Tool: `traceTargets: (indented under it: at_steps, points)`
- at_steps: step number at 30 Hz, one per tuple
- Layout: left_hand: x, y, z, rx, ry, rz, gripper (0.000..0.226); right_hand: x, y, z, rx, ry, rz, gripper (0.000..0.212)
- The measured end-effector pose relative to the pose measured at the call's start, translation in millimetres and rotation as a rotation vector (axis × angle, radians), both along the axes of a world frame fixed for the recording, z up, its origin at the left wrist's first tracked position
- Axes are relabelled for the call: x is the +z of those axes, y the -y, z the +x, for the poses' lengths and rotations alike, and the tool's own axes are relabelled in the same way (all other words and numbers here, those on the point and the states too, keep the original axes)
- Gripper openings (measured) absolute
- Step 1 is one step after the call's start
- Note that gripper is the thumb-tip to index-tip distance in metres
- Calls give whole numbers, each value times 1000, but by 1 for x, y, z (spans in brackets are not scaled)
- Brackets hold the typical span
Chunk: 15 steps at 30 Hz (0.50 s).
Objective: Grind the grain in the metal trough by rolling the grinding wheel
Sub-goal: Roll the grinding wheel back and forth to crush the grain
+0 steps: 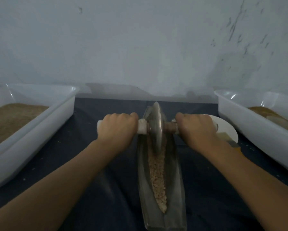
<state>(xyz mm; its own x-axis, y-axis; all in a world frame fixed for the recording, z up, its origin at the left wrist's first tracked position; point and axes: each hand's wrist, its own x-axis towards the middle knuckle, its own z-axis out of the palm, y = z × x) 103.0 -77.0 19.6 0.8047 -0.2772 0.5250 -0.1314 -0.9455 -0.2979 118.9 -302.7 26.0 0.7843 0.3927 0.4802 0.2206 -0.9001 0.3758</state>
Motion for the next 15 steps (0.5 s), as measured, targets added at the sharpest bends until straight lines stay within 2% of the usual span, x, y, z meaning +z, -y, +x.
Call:
traceTargets:
  at_steps: [3, 6, 10, 12, 15]
  points:
    - [3, 1, 7, 0, -72, -45, 24, 7, -5, 6, -35, -30, -29, 21]
    - [6, -2, -18, -34, -96, -37, 31, 4, 4, -24, 11, -96, -3, 28]
    - [8, -11, -69, -218, -47, 62, 54, -6, 17, -85, 102, -91, 37, 58]
    - [7, -14, -79, -276, -62, 40, 51, -6, 18, -97, 118, -58, 49, 70]
    - [7, -9, -65, -179, -110, 62, 48, -6, 13, -82, 109, -52, 63, 64]
